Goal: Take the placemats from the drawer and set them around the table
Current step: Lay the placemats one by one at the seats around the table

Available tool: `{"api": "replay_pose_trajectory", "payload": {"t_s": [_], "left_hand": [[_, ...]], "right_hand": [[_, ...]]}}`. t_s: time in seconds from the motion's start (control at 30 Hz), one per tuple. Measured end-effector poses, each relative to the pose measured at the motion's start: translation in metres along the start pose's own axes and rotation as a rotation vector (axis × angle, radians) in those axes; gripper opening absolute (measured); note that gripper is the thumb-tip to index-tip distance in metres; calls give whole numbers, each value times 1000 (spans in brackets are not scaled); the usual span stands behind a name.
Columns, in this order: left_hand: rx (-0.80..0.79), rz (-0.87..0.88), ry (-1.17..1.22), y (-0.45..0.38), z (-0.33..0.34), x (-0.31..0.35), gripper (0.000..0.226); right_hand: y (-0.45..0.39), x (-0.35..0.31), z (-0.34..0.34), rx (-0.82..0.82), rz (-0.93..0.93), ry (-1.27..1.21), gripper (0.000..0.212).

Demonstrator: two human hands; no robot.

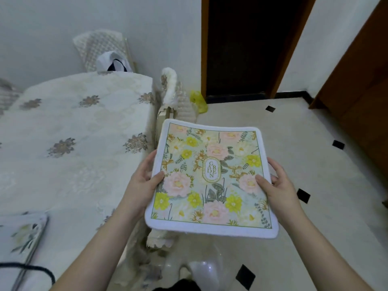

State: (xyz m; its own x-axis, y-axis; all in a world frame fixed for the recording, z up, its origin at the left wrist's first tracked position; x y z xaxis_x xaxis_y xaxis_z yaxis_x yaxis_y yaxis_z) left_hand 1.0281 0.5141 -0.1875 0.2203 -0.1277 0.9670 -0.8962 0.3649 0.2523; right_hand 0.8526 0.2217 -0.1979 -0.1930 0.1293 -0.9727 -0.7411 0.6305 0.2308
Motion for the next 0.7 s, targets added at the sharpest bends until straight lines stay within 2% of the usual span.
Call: {"api": "replay_pose_trajectory", "payload": {"t_s": [0.33,0.53,0.7], "left_hand": [[297,-51,46,-41,-92,-17,57],[426,-65,92,-45,-141,-24,55],[607,-80,138,-36,-178,-39,55]], "right_hand": [[-103,-24,130,-297,-20,125,54],[-140,-32,207,-460,-31,199,53],[-161,-43,278,-650,-41,253,48]]}}
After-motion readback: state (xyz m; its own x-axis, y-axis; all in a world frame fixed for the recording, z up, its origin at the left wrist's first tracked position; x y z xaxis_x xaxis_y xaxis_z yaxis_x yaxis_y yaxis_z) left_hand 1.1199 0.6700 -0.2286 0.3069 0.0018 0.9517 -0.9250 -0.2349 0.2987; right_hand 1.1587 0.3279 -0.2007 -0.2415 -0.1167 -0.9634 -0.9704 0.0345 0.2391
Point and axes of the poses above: each hand's wrist, its own y-axis away from the middle knuckle, its own z-axis out of the palm, x = y × z, the point moved 5 cm from there along -y, towards the middle knuckle, and after that the axes turned 1 degree about -x, right-handed, at the moved point
